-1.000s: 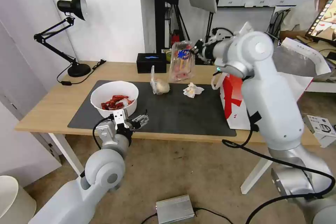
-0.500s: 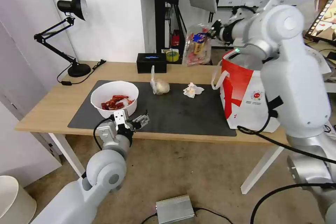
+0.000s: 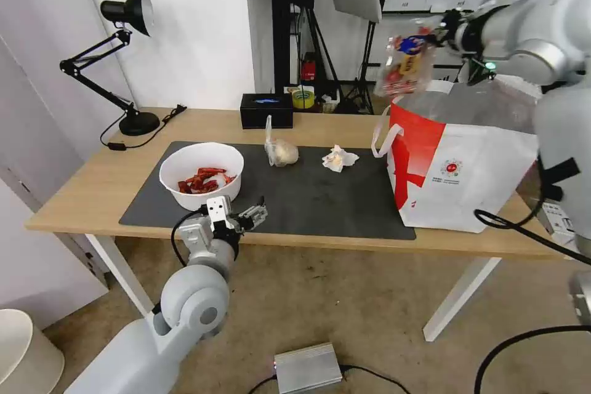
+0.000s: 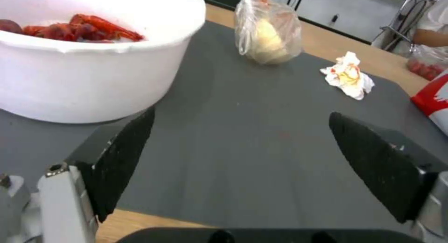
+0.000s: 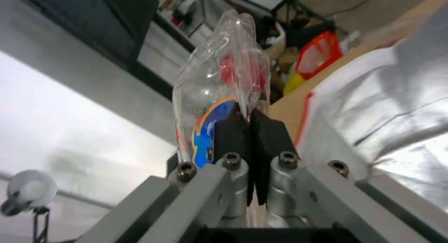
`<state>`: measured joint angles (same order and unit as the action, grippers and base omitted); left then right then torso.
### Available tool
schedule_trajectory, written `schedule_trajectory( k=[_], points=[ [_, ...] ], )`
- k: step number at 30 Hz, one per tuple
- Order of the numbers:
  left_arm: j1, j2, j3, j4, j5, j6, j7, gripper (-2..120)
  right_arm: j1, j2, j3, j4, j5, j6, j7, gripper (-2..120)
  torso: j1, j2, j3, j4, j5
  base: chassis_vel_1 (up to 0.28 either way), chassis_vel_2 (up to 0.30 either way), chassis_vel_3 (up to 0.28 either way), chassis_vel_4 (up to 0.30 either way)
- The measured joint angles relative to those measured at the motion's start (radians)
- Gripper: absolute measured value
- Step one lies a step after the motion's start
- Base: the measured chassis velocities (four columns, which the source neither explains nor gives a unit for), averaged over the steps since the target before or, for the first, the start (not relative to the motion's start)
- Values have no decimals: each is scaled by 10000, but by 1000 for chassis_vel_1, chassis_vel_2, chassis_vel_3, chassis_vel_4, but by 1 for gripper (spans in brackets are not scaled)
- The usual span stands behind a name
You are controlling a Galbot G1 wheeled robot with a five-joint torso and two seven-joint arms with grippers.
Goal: Pick up the trash from the table and place it into the takeout bag.
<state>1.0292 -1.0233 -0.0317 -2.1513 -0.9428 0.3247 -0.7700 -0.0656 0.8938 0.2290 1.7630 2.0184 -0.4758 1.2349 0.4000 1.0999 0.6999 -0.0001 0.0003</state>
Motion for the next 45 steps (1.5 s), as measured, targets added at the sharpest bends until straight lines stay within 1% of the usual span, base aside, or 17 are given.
schedule_trajectory(
  k=[5,16,34,38,45],
  points=[
    [-37,-31,59,-46,4,0,1,100,-246,-319,207,142,68,41,94,0,0,0,0,0,0,0,0,0,0],
    [32,13,47,-243,-2,0,-6,100,-969,-739,714,142,58,55,125,0,0,0,0,1,-2,0,0,0,0],
    [131,20,-82,-345,-20,0,-16,100,-1605,-904,1202,-409,-146,43,-23,0,0,0,0,1,-2,0,0,0,0],
    [189,81,-103,-396,-20,0,-17,100,-1710,-788,1275,-760,-315,8,-170,0,0,0,1,3,-2,0,0,0,0],
    [187,88,-111,-393,-20,0,-17,100,-1784,-684,1412,-949,-366,-8,-280,0,0,0,1,2,-2,0,0,0,0]
  ],
)
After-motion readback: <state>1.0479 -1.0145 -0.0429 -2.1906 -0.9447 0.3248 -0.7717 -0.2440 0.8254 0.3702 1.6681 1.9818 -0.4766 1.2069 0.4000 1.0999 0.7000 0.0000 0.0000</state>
